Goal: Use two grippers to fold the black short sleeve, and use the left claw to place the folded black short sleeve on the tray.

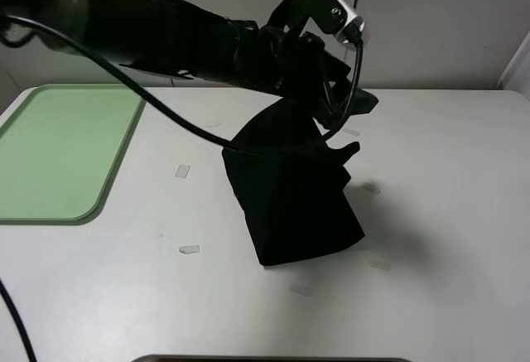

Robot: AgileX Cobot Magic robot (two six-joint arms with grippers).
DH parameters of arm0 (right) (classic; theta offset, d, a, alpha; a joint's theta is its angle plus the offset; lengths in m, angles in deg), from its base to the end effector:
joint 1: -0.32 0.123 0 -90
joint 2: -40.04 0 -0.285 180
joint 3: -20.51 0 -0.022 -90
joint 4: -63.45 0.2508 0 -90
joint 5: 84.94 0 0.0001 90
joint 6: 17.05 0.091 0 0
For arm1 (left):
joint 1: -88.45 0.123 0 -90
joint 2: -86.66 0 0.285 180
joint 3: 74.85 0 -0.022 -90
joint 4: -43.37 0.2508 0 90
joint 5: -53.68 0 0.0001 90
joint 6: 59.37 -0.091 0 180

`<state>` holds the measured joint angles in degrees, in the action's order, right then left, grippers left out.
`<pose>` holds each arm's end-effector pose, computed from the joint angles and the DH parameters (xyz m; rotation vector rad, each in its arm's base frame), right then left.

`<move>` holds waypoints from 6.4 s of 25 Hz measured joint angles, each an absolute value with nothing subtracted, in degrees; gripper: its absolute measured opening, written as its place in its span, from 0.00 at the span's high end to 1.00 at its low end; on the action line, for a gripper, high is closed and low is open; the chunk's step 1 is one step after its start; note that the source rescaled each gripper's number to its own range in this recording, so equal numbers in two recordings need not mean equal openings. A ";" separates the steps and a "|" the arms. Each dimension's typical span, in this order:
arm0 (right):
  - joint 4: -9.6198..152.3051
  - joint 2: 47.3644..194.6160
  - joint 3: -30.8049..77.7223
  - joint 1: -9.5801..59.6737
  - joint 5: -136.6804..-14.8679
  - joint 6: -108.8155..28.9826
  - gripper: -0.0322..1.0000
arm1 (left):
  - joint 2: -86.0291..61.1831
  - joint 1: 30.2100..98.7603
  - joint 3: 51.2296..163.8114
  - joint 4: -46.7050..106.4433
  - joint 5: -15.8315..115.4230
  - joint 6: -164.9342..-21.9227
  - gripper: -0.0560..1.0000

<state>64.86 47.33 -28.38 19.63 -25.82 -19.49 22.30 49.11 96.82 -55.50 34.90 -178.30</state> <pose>-0.0048 0.0004 0.2781 -0.3816 1.9824 0.2166 0.3045 -0.2872 0.2137 1.2125 1.7487 -0.5468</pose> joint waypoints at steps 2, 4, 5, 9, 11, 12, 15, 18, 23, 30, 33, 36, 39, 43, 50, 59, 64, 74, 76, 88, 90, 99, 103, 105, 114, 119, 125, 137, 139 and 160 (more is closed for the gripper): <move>64.86 47.33 -28.38 19.63 -25.82 -19.49 0.00 | 18.40 49.17 91.74 -55.37 36.88 -178.30 0.35; 64.86 47.33 -28.38 19.63 -25.82 -19.49 0.00 | 13.64 49.28 86.26 -55.24 39.14 -178.30 0.35; 64.86 47.33 -28.38 19.63 -25.82 -19.49 0.00 | 11.82 49.34 84.12 -55.18 40.71 -178.30 0.35; 64.91 47.33 -28.38 19.63 -25.82 -19.49 0.00 | 4.36 49.34 75.60 -55.13 48.83 -178.41 0.35; 64.91 47.33 -28.38 19.63 -25.82 -19.49 0.00 | 1.87 49.34 72.32 -55.02 53.09 -178.84 0.35; 64.91 47.33 -28.38 19.63 -25.82 -19.49 0.00 | 1.31 49.34 71.08 -54.65 55.56 -179.15 0.35; 64.91 47.33 -28.38 19.63 -25.82 -19.49 0.00 | 1.20 49.34 68.93 -54.00 59.25 -179.38 0.35; 64.91 47.33 -28.38 19.63 -25.82 -19.49 0.00 | 1.79 49.34 68.69 -53.96 60.24 -179.38 0.35; 64.91 47.33 -28.38 19.63 -25.82 -19.49 0.00 | 7.63 49.34 71.40 -53.78 61.03 -177.72 0.35; 64.91 47.33 -28.38 19.63 -25.82 -19.49 0.00 | 18.25 49.38 81.84 -52.94 58.64 -171.00 0.25; 64.91 47.33 -28.38 19.63 -25.82 -19.49 0.00 | 21.84 49.38 86.37 -52.82 56.60 -167.53 0.09; 64.91 47.33 -28.38 19.63 -25.82 -19.49 0.00 | 24.80 48.88 89.13 -52.61 56.29 -166.58 0.02; 64.91 47.33 -28.38 19.63 -25.82 -19.49 0.00 | 26.58 48.75 91.20 -52.57 54.97 -167.32 0.01; 64.91 47.33 -28.38 19.63 -25.82 -19.49 0.00 | 28.22 48.75 94.39 -52.43 53.68 -167.74 0.00; 64.91 47.33 -28.38 19.63 -25.82 -19.49 0.00 | 34.06 48.75 101.83 -52.36 52.79 -167.74 0.00; 64.91 47.33 -28.38 19.63 -25.82 -19.49 0.00 | 43.67 48.75 110.72 -52.46 52.40 -167.74 0.00; 64.91 47.33 -28.38 19.63 -25.82 -19.49 0.00 | 47.13 48.75 112.17 -52.52 52.85 -167.74 0.00; 64.91 47.33 -28.38 19.63 -25.82 -19.49 0.00 | 47.54 48.75 113.70 -52.65 54.06 -167.58 0.00; 64.91 47.33 -28.38 19.63 -25.82 -19.49 0.00 | 45.91 48.75 113.80 -52.65 54.72 -167.58 0.00; 64.92 47.33 -28.38 19.63 -25.82 -19.49 0.00 | 23.24 49.56 103.62 -52.83 54.49 -144.95 0.00; 64.92 47.33 -28.38 19.63 -25.82 -19.49 0.00 | 19.02 50.28 96.62 -54.09 54.42 -144.12 0.01; 64.92 47.33 -28.38 19.63 -25.82 -19.49 0.00 | -0.36 53.85 70.47 -55.46 48.82 -129.38 0.01; 64.92 47.33 -28.38 19.63 -25.82 -19.49 0.00 | -2.58 55.69 63.21 -55.52 43.54 -125.48 0.01; 64.92 47.33 -28.38 19.63 -25.82 -19.49 0.00 | -2.60 56.77 60.66 -55.52 41.51 -123.86 0.01; 64.92 47.33 -28.38 19.63 -25.82 -19.49 0.00 | -2.44 62.06 57.58 -55.64 40.03 -121.29 0.02; 65.03 47.33 -28.38 19.63 -25.84 -19.49 0.00 | 2.19 63.90 57.02 -55.69 38.39 -121.27 0.03; 65.07 47.33 -28.38 19.63 -25.84 -19.49 0.00 | 10.21 64.13 59.49 -55.69 38.91 -121.28 0.04; 65.07 47.33 -28.38 19.63 -25.84 -19.49 0.00 | 21.41 62.78 69.95 -55.85 37.06 -121.71 0.14; 65.07 47.33 -28.38 19.63 -25.84 -19.49 0.00 | 22.63 62.21 71.03 -55.85 37.06 -121.71 0.14; 65.09 47.33 -28.38 19.63 -25.84 -19.49 0.00 | 33.22 56.14 82.81 -55.85 37.14 -118.78 0.51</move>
